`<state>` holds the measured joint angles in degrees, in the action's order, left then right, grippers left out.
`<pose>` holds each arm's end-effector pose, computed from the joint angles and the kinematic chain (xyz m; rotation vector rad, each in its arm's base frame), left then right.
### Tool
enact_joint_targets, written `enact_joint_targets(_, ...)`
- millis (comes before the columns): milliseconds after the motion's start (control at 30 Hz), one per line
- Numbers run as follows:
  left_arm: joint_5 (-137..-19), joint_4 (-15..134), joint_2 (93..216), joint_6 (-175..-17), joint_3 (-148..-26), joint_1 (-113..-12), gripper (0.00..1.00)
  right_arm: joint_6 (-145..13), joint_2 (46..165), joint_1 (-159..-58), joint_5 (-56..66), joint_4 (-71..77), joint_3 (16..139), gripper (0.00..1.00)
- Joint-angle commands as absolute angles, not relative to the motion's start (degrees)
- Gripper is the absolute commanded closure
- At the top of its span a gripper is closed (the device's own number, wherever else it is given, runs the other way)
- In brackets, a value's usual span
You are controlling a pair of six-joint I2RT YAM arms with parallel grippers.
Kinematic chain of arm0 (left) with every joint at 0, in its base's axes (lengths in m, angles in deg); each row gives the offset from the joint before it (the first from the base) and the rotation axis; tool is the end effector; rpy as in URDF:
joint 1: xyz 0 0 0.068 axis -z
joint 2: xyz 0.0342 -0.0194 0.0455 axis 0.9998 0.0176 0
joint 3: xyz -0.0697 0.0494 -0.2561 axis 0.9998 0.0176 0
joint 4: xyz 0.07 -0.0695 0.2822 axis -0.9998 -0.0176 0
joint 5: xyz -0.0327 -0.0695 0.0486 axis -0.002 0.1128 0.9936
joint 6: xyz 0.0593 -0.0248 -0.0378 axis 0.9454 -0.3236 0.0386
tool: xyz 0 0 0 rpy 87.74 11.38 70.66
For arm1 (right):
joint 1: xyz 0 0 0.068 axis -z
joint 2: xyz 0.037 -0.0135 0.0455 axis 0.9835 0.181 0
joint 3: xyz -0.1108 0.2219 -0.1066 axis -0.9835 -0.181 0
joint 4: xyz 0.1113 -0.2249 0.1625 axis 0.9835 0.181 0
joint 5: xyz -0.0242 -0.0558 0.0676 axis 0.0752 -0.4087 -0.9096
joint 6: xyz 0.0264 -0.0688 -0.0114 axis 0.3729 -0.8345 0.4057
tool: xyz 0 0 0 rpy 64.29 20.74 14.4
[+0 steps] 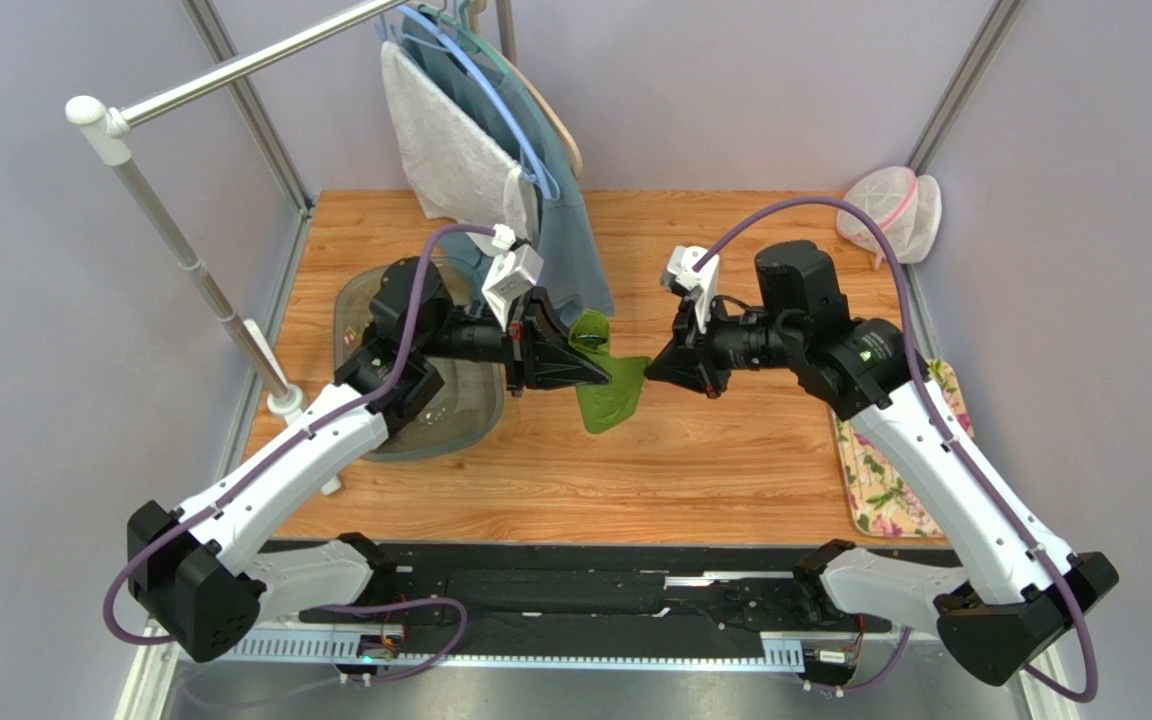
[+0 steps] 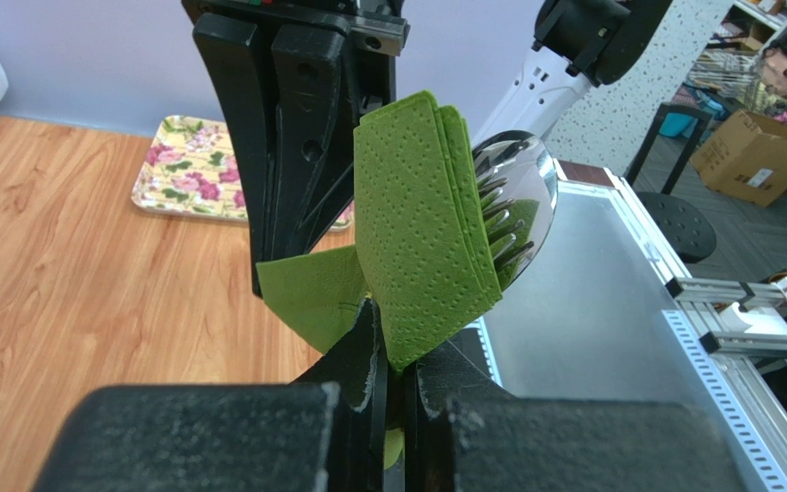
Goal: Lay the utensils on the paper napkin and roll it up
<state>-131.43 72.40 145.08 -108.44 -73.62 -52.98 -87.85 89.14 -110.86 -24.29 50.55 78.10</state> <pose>0.2167 -0.2257 0.3886 1.1231 1.3279 -1.5591 0.2172 0.1759 0.3887 -1.1835 1.8542 0.8665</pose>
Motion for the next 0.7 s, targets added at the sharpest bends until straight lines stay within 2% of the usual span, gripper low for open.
enact_joint_targets(0, -133.61, 76.27, 143.07, -107.81, -77.81, -52.08, 1.00, -85.40, 90.19, -110.69, -27.53, 42.24, 77.37, 1.00)
enact_joint_targets(667, -129.58, 83.83, 147.82, -110.45, -80.97, -48.74, 1.00, -73.45, 93.98, -118.86, -33.15, 27.03, 75.71, 1.00)
